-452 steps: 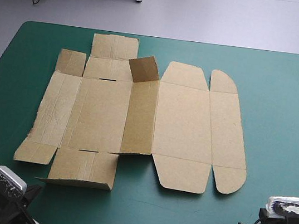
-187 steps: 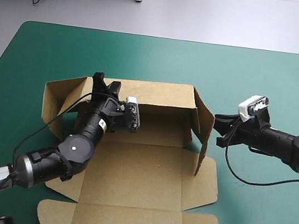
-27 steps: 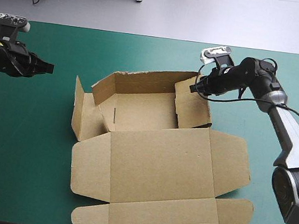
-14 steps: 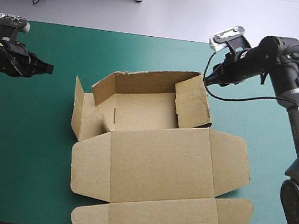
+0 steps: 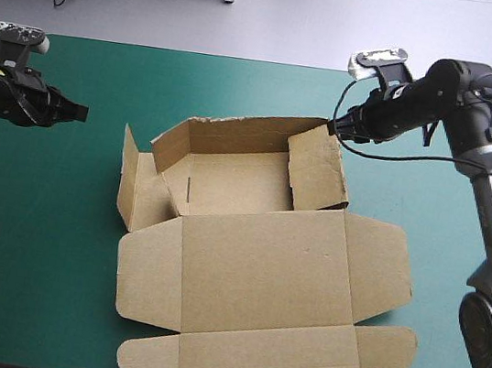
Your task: Fold the box
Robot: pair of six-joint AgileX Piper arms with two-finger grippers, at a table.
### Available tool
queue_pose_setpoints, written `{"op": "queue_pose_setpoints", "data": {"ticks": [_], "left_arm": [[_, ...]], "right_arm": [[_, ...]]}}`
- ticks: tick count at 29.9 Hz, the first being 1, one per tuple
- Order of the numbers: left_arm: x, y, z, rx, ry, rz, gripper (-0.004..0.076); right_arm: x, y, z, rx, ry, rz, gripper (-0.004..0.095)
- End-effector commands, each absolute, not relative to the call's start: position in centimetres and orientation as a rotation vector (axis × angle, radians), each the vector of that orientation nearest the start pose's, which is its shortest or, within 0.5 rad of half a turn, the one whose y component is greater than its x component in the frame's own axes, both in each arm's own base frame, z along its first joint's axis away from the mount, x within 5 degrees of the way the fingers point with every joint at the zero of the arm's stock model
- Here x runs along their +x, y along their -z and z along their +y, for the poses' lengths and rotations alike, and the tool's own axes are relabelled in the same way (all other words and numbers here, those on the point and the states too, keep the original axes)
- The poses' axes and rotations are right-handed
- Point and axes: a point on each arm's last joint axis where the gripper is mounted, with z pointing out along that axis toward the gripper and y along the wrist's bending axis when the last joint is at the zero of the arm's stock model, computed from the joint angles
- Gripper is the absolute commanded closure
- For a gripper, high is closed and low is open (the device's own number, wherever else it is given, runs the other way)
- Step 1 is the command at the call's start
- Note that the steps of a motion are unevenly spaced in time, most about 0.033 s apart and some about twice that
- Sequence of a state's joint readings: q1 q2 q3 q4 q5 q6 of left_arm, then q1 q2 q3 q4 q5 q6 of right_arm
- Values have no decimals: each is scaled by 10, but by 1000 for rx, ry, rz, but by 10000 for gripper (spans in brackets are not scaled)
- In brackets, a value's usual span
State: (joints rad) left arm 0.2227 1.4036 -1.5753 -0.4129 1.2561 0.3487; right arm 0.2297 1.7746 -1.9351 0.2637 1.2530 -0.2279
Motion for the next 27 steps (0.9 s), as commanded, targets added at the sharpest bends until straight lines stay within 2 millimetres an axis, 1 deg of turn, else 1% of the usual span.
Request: {"op": "queue_pose_setpoints", "data": {"ticks": [1, 3, 6, 12, 17, 19, 20, 22, 25, 27], "left_arm": [[265, -440, 21, 160, 347, 2418, 713], [265, -440, 21, 160, 347, 2418, 715], [266, -440, 21, 159, 349, 2413, 715], [266, -441, 19, 156, 373, 2399, 715], [266, -441, 19, 157, 376, 2399, 732], [266, -441, 19, 157, 376, 2399, 734], [266, -441, 19, 157, 376, 2399, 734], [267, -442, 19, 154, 373, 2393, 734], [270, -444, 21, 139, 346, 2359, 734], [273, -445, 24, 124, 314, 2325, 734]], "right_arm": [[375, -391, 109, -583, -356, 2512, 583], [385, -375, 110, -587, -336, 2555, 583], [396, -358, 112, -597, -331, 2593, 580], [405, -341, 115, -596, -346, 2624, 580], [413, -323, 118, -599, -364, 2671, 589], [416, -315, 120, -593, -396, 2695, 648], [416, -313, 121, -590, -415, 2699, 720], [418, -310, 124, -581, -455, 2699, 925], [418, -313, 127, -555, -500, 2681, 913], [416, -323, 128, -531, -530, 2655, 913]]}}
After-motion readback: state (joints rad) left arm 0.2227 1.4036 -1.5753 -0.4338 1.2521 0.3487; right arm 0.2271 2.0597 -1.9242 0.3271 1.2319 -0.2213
